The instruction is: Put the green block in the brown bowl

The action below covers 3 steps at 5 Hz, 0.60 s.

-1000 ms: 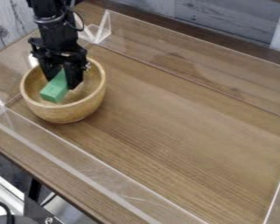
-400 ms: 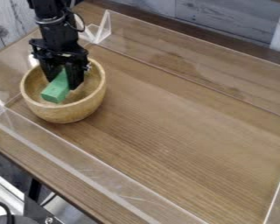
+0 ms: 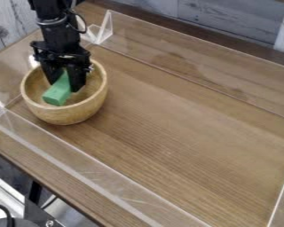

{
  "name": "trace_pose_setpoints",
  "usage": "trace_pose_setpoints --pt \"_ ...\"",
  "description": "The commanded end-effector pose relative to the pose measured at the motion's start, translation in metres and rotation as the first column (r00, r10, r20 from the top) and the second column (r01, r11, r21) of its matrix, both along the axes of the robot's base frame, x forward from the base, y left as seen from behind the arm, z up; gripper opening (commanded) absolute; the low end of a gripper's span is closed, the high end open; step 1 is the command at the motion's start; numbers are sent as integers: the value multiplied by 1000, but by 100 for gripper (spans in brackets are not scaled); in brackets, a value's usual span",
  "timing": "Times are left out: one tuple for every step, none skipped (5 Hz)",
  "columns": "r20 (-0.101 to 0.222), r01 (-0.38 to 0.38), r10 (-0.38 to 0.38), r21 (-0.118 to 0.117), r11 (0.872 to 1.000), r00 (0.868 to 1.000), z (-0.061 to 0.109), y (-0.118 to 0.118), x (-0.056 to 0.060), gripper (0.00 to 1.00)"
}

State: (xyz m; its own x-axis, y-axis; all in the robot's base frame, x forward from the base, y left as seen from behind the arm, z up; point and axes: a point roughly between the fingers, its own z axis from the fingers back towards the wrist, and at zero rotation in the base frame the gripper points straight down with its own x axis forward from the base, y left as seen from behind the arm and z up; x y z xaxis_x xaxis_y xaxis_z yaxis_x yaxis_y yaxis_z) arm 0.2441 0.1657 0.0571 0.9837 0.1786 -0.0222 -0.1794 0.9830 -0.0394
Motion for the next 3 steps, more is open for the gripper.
trace_pose_setpoints --pt "40 -5 4 25 1000 999 13 6 10 0" --pt "46 -11 10 18 1000 999 20 4 12 0" --pt "46 -16 16 15 1000 999 22 3 13 0"
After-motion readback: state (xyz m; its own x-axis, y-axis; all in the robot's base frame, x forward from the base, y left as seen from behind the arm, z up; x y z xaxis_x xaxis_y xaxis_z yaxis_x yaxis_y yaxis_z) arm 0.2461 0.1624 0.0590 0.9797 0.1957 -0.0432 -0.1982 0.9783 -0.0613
